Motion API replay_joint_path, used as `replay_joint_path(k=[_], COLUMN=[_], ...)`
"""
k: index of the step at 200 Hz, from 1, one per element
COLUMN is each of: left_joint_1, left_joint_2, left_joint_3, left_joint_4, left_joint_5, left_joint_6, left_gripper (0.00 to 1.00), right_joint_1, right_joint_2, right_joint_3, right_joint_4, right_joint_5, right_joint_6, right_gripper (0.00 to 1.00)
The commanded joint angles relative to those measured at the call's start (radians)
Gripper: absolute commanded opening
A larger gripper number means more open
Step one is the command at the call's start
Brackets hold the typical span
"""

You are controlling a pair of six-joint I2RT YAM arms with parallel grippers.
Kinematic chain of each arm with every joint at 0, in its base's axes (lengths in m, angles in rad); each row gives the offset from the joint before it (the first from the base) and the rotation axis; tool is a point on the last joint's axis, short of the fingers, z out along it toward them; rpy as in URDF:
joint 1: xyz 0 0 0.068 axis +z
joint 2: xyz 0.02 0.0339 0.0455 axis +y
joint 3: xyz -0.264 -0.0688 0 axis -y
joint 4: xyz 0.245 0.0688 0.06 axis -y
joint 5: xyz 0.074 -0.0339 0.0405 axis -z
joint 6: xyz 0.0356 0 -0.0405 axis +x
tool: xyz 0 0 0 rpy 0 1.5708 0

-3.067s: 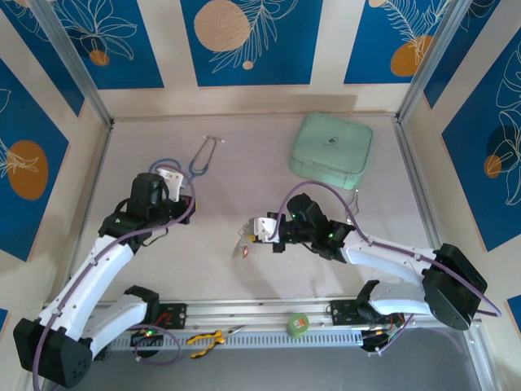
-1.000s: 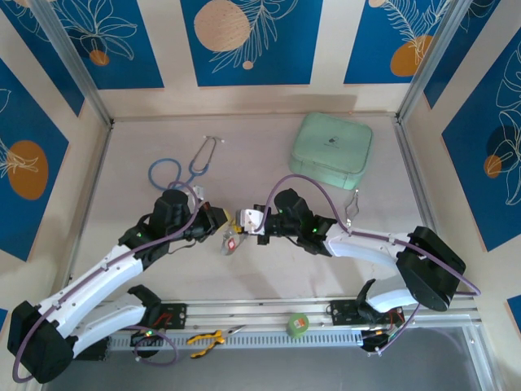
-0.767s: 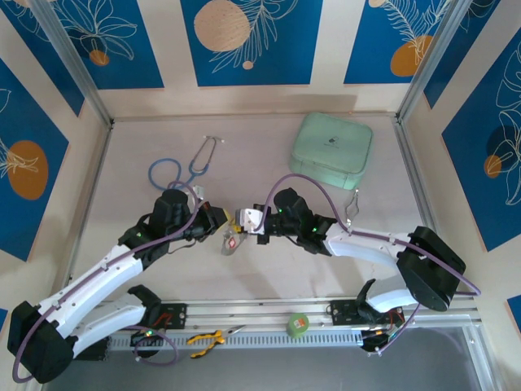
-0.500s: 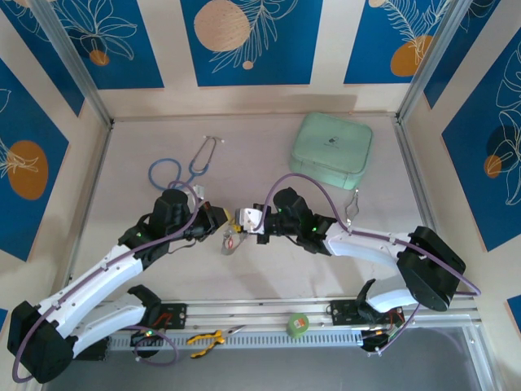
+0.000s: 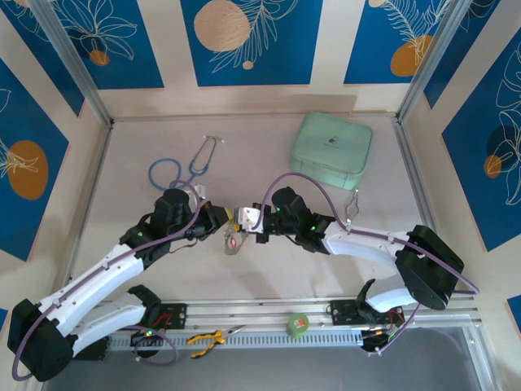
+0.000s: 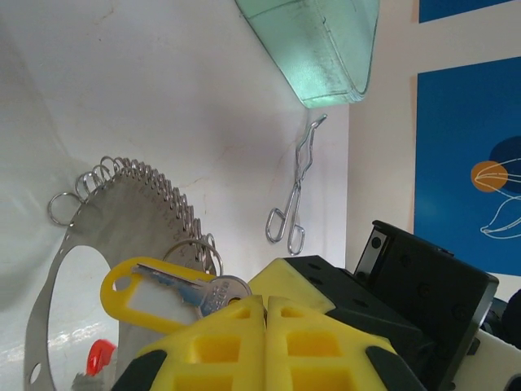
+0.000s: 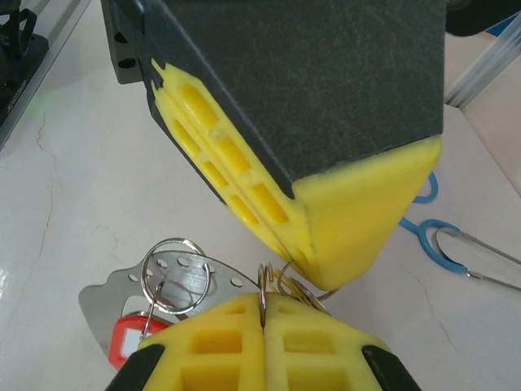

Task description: Put the keys on the keyring

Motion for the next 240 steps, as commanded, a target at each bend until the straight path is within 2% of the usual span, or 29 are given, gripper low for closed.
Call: replay_joint_path(k=[1,69,112,189,240], left_joint_1=[-0.029,-0.032,-0.034,-0.034,-0.034], left_joint_2=[0.005,0.008,-0.014,-0.015,-0.012], left_joint_3=[0.042,0.047,0.035,0.068,0.067], left_joint_4=[-0.028,-0.037,-0.068,-0.12,-0.11], left_joint_5=[0.039,0.017,-0.033,-0.085,-0.066], left_joint_6=[0.036,0.041,0.036,0.081,0.093], left_gripper=[0.0,0.0,0.0,0.0,0.0], right_joint_1=[0.0,0.013,0.011,0.03,0.032], right_joint_2=[0.007,0.004,-0.018,-0.038,-0.037], right_joint_3=[0.04,0.059,0.03,0.02,0.025], right_joint_4=[0.022,-0.015,0.009,-0.123,-0.11], right_joint_5=[0.037,0.06,0.019,0.009,0.0], right_joint_6=[0.004,-0.003,-0.004,-0.096,-0.078], right_gripper=[0.0,0.0,0.0,0.0,0.0])
